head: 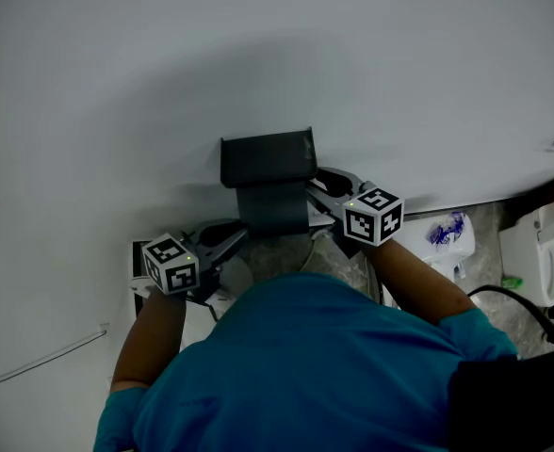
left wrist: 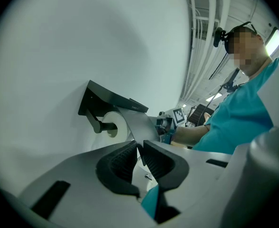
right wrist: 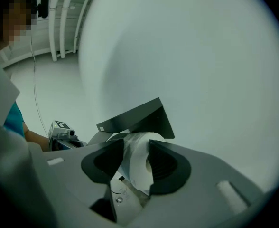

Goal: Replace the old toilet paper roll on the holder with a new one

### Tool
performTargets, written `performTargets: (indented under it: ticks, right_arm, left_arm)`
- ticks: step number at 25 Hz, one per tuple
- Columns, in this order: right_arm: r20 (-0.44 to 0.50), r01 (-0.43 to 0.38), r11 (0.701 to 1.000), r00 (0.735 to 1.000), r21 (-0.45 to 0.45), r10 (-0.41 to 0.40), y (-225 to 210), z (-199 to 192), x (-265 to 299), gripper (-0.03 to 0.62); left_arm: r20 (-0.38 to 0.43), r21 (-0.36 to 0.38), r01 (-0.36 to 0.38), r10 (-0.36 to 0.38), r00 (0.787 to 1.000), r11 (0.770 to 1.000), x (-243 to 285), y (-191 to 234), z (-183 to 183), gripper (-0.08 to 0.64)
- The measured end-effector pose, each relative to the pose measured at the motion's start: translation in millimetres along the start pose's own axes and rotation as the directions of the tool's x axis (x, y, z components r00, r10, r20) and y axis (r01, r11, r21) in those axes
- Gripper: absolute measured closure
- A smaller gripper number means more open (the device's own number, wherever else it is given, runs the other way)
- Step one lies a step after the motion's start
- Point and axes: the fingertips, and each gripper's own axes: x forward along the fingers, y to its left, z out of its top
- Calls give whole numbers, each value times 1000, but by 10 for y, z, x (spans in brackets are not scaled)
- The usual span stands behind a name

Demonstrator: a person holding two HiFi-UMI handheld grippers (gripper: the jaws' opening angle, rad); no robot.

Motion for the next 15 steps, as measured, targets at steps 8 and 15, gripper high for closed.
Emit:
performTargets:
  ticks: [8, 15]
  right_arm:
    - [-11, -208, 973, 978, 97, 210, 131, -102, -31, 500]
    - [-46, -246, 965, 967, 89, 251, 213, -152, 108, 508]
  left_arm:
    - [-8, 6, -1, 2, 1000, 1000, -7, 21, -13, 515]
    - [-6, 6, -2, 2, 1000, 1000, -9, 1, -7, 515]
